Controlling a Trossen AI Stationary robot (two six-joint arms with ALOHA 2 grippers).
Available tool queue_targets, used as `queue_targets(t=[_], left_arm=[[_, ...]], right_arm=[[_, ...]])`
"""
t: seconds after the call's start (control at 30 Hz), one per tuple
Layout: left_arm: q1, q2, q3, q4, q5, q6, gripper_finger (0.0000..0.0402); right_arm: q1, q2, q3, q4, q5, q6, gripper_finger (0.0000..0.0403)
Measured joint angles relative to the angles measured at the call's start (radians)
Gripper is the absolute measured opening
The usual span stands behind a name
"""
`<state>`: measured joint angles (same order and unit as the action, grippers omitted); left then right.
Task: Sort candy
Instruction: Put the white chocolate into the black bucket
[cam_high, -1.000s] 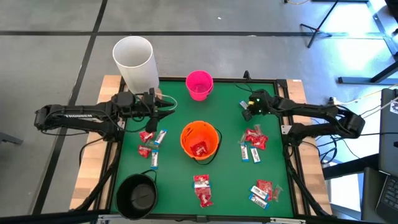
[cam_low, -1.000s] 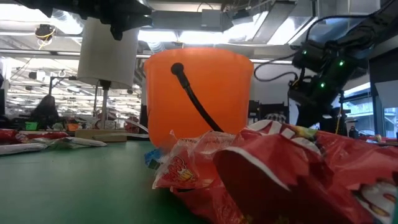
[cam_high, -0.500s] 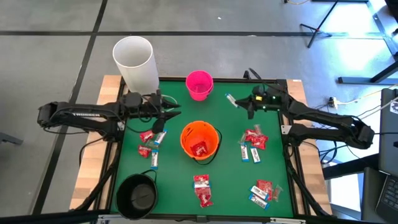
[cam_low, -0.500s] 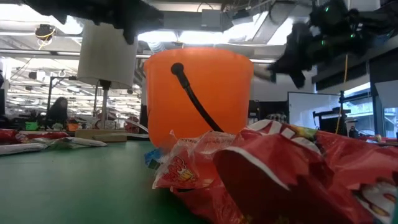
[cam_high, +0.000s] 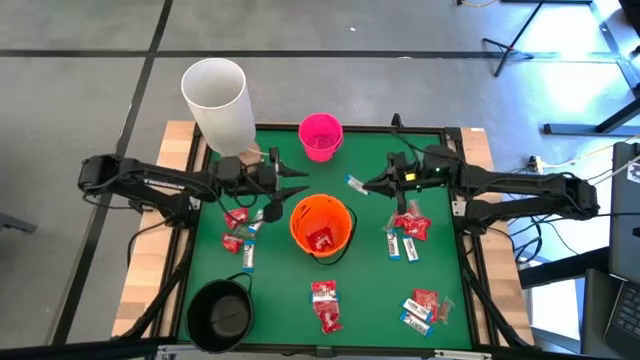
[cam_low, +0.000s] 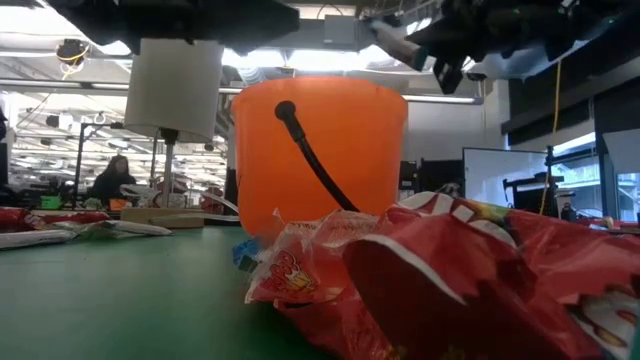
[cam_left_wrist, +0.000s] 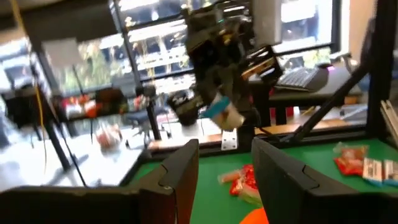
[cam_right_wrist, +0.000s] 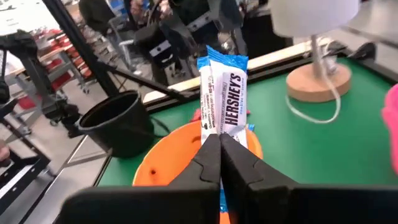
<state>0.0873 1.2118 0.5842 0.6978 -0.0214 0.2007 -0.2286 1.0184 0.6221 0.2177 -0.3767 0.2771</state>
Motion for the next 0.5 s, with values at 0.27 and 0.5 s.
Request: queue_targets(t=[0.27,0.5], left_arm=[[-0.075,0.092,0.177,-0.159,-0.074,0.18,0.014],[-0.103,0.157,0.292,-0.359,-0.065,0.196,0.014]], right_arm=[[0.062,0.172,0.088,0.026,-0.002,0.014,0.0],[0.074,0.25,0.156,0.026,-0.096,0.014,0.0]])
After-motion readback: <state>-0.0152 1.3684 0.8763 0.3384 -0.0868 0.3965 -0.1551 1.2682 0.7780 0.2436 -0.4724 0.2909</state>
